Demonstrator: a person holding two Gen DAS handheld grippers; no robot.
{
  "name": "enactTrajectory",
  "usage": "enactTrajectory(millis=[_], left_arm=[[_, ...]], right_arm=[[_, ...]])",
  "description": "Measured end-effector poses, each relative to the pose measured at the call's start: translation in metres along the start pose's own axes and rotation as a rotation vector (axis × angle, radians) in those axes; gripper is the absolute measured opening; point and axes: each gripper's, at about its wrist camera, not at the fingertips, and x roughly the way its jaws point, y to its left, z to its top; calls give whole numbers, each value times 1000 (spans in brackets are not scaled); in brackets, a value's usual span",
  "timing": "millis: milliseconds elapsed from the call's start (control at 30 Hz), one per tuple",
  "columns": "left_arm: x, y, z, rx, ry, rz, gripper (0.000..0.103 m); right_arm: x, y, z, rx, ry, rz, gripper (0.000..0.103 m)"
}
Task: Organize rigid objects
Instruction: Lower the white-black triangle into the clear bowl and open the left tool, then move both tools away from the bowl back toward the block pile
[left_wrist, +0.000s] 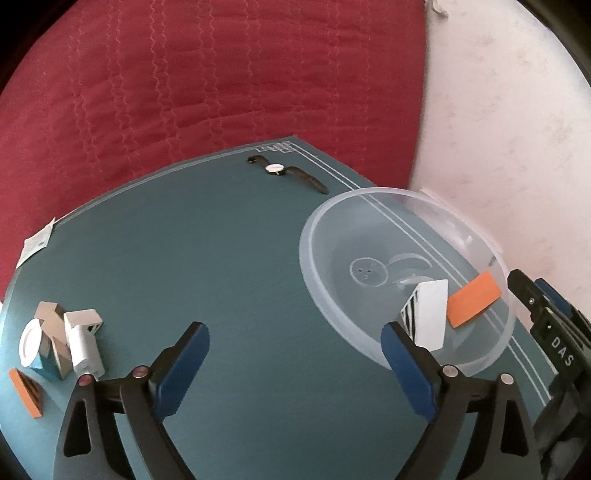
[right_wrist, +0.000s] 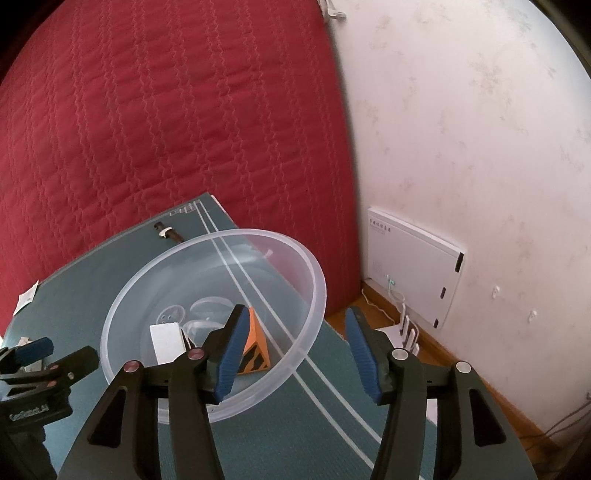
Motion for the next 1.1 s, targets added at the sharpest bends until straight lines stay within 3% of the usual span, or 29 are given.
enactTrajectory(millis=[400,567,800,1100], left_arm=[[-7,28,-8,-56,-4,48,102],[-9,42,-12,-86,4,66,102],[-15,70,-19,-134,6,114,102],[-21,105,-31,-190,16,179,102]], right_arm=[[2,3,0,-20,19,-14,56],[0,5,1,-31,22,-20,62],[-9,16,-1,-94,-24,-47,63],[-21,34,-9,-165,-8,-18,64]])
